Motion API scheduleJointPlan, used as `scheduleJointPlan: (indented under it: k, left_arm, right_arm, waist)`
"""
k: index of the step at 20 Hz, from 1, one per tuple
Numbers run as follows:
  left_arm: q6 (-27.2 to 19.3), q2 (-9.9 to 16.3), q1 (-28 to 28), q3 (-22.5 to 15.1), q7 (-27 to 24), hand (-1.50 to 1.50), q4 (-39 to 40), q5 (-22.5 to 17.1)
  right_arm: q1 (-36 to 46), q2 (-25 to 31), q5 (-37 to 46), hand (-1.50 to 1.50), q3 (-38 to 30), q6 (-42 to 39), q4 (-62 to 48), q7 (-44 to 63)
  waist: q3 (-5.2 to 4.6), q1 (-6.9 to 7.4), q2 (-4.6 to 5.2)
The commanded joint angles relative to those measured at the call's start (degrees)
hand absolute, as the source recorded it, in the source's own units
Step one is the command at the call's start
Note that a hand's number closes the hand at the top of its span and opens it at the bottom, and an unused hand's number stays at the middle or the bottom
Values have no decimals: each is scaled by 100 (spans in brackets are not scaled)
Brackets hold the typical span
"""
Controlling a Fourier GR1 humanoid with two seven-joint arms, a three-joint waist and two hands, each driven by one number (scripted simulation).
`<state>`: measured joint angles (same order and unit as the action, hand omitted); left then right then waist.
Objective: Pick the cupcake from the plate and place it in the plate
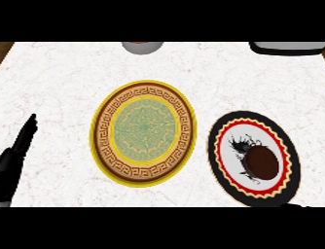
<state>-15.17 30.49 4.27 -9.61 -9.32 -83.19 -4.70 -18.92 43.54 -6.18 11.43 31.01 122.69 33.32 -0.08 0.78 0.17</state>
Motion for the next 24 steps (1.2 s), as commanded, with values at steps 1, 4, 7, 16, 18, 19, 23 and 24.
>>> scheduleJointPlan:
  k: [1, 4, 7, 16, 18, 19, 23, 24]
  left_arm:
    - [276, 85, -71, 177, -26, 0, 66, -96]
    - [87, -82, -182, 93, 271, 0, -39, 72]
    - [406, 125, 295, 307, -55, 0, -257, -13]
    - [450, -323, 195, 558, 106, 0, -176, 460]
    - [464, -515, 107, 506, 200, 0, -165, 542]
    - [725, -164, 267, 748, 28, 0, -302, 350]
    - [565, -631, 153, 653, 81, 0, -133, 762]
    - [559, -693, 21, 717, 250, 0, -83, 819]
  right_arm:
    - [985, 247, -211, -150, 11, -635, -556, 808]
    - [857, 426, -162, -150, 166, -1223, -864, 639]
    - [1022, -28, 10, -150, 454, -1474, -1404, 309]
    - [1460, -832, 343, -150, 268, -2335, -2178, 163]
    - [1592, -934, 344, -150, 227, -2585, -2260, 215]
    - [1833, -1137, 558, -150, 463, -2478, -2688, 85]
    - [1750, -1248, 599, -150, 222, -2930, -2613, 316]
    - [1752, -1229, 565, -150, -32, -3155, -2958, -110]
  waist:
    - [4, 45, 8]
    - [8, -18, -1]
    - [10, 3, -14]
    - [9, -63, -18]
    - [8, -65, -18]
    - [9, -30, -15]
    - [8, -67, -19]
    - [8, -72, -18]
